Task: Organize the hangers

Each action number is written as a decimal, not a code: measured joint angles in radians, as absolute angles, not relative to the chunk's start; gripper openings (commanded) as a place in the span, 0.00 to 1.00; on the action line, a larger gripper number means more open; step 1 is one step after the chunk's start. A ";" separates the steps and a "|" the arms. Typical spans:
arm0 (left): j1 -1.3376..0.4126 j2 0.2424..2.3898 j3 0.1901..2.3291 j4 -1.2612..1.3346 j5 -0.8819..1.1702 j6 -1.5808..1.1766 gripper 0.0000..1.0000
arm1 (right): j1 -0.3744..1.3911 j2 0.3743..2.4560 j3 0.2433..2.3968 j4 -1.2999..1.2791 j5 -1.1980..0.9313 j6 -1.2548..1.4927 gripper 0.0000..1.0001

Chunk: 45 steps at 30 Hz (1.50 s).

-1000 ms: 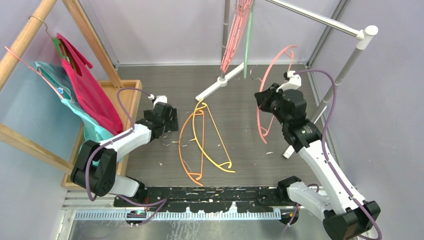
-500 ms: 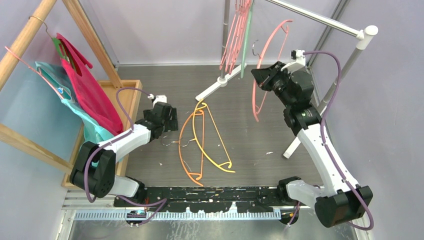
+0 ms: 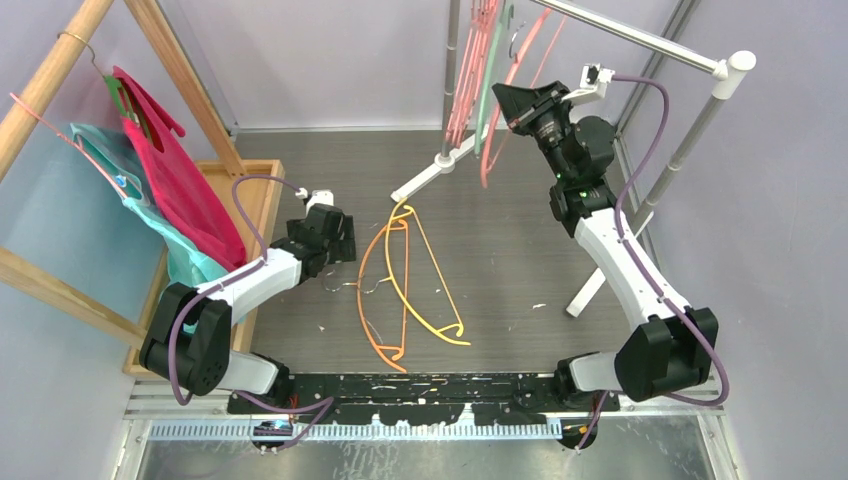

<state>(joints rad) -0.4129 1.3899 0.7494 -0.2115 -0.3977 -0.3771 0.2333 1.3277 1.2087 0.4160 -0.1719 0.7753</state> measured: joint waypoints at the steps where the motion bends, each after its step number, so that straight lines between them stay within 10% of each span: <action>1: -0.413 1.390 0.749 -0.211 -0.398 -0.377 0.98 | 0.233 1.334 1.214 0.435 -0.170 0.780 0.01; 45: -0.413 1.437 0.757 -0.212 -0.397 -0.377 0.98 | 0.193 1.787 1.681 0.456 -0.002 0.892 0.01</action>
<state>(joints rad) -0.4129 1.4368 0.7570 -0.2123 -0.3973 -0.3771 0.1928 1.7870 1.6806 0.4561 -0.0025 0.8925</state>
